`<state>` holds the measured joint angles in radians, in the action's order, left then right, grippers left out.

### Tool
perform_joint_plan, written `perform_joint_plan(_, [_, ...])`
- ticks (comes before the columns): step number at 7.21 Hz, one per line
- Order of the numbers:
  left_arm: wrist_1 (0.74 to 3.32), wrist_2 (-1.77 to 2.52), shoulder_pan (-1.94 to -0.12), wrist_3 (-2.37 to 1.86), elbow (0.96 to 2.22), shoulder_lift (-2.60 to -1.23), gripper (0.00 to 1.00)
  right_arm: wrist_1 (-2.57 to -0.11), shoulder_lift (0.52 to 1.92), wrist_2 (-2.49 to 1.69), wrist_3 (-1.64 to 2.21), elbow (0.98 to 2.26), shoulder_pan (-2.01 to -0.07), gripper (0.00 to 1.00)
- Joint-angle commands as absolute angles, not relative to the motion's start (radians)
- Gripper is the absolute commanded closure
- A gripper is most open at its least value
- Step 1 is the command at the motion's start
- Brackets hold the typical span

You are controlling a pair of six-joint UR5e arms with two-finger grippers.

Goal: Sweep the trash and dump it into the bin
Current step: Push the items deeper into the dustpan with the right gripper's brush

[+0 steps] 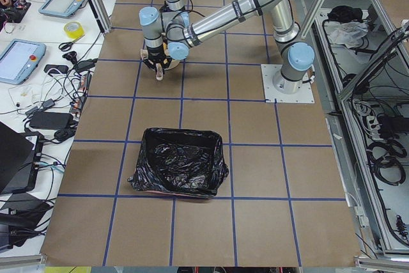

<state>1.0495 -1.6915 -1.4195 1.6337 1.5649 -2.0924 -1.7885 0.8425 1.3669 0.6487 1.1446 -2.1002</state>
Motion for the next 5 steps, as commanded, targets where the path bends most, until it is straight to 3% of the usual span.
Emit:
perform_joint_plan(1, [1.048, -1.684, -1.419, 1.635, 1.566, -2.092, 0.96, -1.828, 0.838, 1.333, 0.696, 1.141, -2.12, 1.0])
perform_joint_plan(5, [1.042, -1.68, -1.417, 1.637, 1.568, -2.092, 0.96, -1.835, 0.847, 1.334, 0.741, 1.135, -2.154, 1.0])
